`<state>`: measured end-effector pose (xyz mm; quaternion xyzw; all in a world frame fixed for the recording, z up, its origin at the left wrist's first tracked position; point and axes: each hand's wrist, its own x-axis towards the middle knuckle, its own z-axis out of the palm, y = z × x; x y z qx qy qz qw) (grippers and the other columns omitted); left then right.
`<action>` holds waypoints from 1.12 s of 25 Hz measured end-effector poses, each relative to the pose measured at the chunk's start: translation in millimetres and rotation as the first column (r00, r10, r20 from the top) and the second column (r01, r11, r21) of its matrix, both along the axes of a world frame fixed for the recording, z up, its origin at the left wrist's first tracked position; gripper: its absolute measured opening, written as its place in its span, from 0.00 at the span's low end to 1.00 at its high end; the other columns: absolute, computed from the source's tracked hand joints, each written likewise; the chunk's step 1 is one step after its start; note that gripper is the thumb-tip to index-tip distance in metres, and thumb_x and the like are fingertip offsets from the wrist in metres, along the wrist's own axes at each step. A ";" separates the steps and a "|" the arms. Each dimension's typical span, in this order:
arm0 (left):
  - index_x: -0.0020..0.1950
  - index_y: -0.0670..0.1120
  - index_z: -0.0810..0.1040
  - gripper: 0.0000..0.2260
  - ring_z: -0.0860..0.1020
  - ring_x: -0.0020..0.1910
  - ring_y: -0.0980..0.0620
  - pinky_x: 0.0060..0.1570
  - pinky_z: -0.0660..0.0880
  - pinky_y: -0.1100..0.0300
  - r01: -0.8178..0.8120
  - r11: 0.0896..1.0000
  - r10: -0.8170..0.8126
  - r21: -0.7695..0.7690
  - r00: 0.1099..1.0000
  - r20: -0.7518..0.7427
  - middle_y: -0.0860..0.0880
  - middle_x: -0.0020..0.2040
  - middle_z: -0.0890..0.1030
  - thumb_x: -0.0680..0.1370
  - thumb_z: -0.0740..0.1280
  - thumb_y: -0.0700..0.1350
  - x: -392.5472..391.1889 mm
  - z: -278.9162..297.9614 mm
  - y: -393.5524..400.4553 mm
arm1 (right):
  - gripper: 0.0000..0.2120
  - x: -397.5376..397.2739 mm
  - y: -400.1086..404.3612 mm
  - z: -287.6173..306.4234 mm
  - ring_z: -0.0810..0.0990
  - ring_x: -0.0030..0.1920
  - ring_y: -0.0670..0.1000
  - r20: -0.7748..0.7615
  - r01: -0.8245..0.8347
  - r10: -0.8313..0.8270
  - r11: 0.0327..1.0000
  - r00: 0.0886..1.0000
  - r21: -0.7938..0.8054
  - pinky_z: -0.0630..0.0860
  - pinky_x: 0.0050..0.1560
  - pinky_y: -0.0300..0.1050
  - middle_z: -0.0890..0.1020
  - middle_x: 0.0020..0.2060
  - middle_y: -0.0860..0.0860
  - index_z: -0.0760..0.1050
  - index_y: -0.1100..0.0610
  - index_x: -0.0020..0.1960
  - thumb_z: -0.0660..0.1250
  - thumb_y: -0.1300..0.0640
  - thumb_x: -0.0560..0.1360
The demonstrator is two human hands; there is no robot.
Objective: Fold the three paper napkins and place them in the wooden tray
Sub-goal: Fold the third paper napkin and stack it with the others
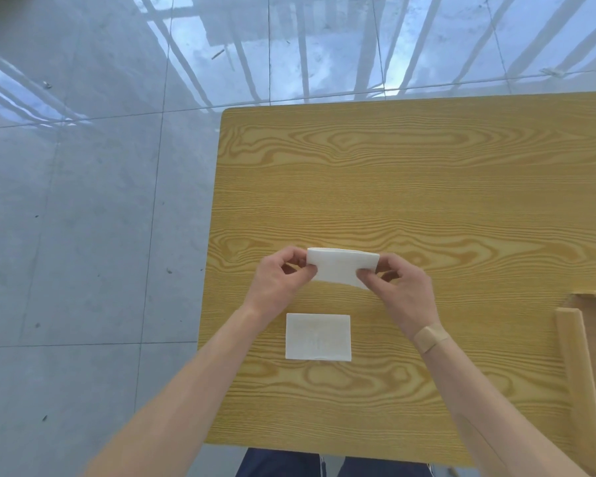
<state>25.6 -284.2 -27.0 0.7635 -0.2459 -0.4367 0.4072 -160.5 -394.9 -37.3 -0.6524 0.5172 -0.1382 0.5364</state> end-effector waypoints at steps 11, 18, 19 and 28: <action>0.45 0.55 0.83 0.05 0.79 0.37 0.56 0.39 0.77 0.64 -0.227 0.970 0.234 0.086 0.969 -0.083 0.52 0.39 0.84 0.73 0.76 0.46 -55.3 -4.3 101.4 | 0.05 -34.5 92.4 -6.0 0.82 0.42 0.40 -0.128 0.067 -0.042 0.979 0.991 0.194 0.81 0.48 0.48 0.85 0.40 0.43 0.82 0.45 0.48 0.73 0.50 0.72; 0.43 0.54 0.82 0.02 0.80 0.40 0.56 0.41 0.77 0.63 -0.248 0.958 0.249 0.141 0.968 0.012 0.55 0.40 0.84 0.75 0.73 0.48 -57.1 -9.8 109.6 | 0.04 -32.5 109.9 -0.9 0.79 0.41 0.38 -0.213 0.029 -0.021 0.999 0.977 0.032 0.75 0.42 0.37 0.82 0.37 0.40 0.79 0.42 0.43 0.73 0.47 0.71; 0.43 0.54 0.82 0.02 0.80 0.39 0.57 0.41 0.76 0.64 -0.247 0.958 0.246 0.148 0.969 0.026 0.56 0.39 0.84 0.75 0.73 0.48 -56.7 -10.6 109.7 | 0.05 -31.4 110.6 0.1 0.80 0.40 0.38 -0.211 0.047 -0.040 0.998 0.977 0.032 0.75 0.41 0.37 0.82 0.36 0.40 0.78 0.41 0.42 0.74 0.46 0.70; 0.42 0.55 0.82 0.03 0.80 0.37 0.61 0.36 0.73 0.72 -0.221 0.958 0.203 0.182 0.973 0.114 0.60 0.37 0.83 0.74 0.74 0.49 -55.3 -14.9 108.1 | 0.04 -25.8 107.4 -0.6 0.79 0.39 0.36 -0.212 0.149 -0.130 0.986 0.968 0.072 0.76 0.41 0.39 0.83 0.35 0.39 0.79 0.42 0.40 0.74 0.48 0.70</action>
